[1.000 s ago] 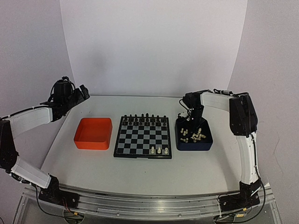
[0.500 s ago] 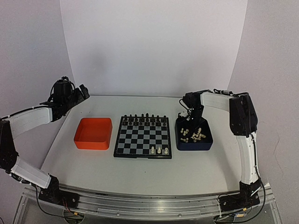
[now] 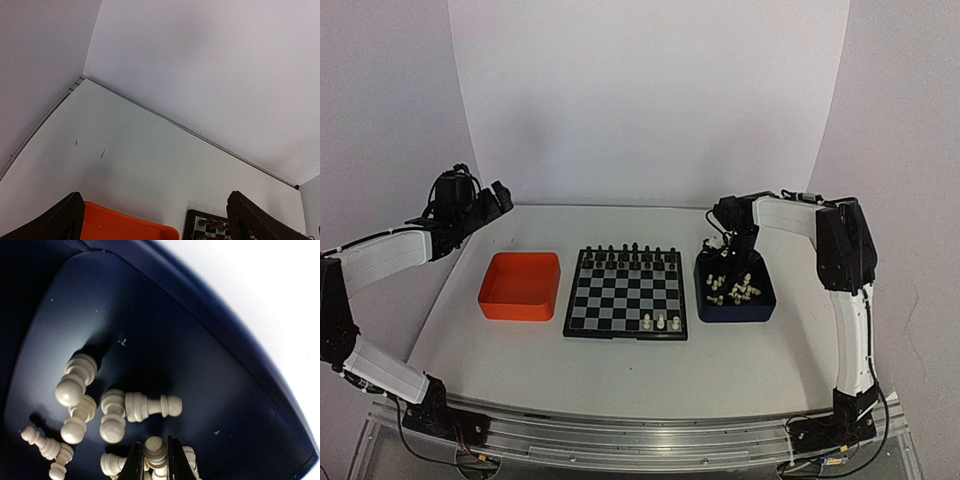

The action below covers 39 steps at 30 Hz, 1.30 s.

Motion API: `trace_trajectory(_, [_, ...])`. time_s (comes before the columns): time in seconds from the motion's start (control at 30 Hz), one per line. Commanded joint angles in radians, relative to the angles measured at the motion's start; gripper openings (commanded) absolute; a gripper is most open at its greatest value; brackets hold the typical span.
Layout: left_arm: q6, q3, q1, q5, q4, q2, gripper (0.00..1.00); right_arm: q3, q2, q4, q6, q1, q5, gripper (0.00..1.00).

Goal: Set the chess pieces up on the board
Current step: Pick up the chess piece from the storage box, then place the chess piece on the chessboard.

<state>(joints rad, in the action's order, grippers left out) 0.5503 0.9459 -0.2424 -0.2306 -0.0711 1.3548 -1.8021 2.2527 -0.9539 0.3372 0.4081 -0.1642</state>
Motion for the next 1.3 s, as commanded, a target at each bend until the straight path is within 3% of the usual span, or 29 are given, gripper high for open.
trace_trajectory(0.0, [-0.007, 0.018, -0.003, 0.016, -0.033, -0.017, 1.00, 0.018, -0.108, 0.021, -0.018, -0.004, -0.009, 0.03])
trace_trajectory(0.33, [-0.005, 0.012, -0.003, 0.035, -0.038, -0.021, 1.00, 0.090, -0.215, 0.076, -0.049, -0.003, 0.060, 0.02])
trace_trajectory(0.7, [-0.003, -0.014, -0.005, 0.058, -0.041, -0.064, 1.00, 0.272, -0.476, 0.243, -0.121, -0.003, 0.299, 0.01])
trace_trajectory(0.97, [-0.001, -0.029, -0.009, 0.122, -0.037, -0.089, 1.00, 0.536, -0.660, 0.639, -0.239, 0.009, 0.583, 0.02])
trace_trajectory(1.1, [-0.006, -0.032, -0.012, 0.155, -0.028, -0.104, 1.00, 0.609, -0.688, 0.800, -0.278, 0.041, 0.635, 0.02])
trace_trajectory(1.27, [-0.010, -0.048, -0.014, 0.183, -0.026, -0.136, 1.00, 0.614, -0.633, 0.882, -0.281, 0.112, 0.647, 0.02])
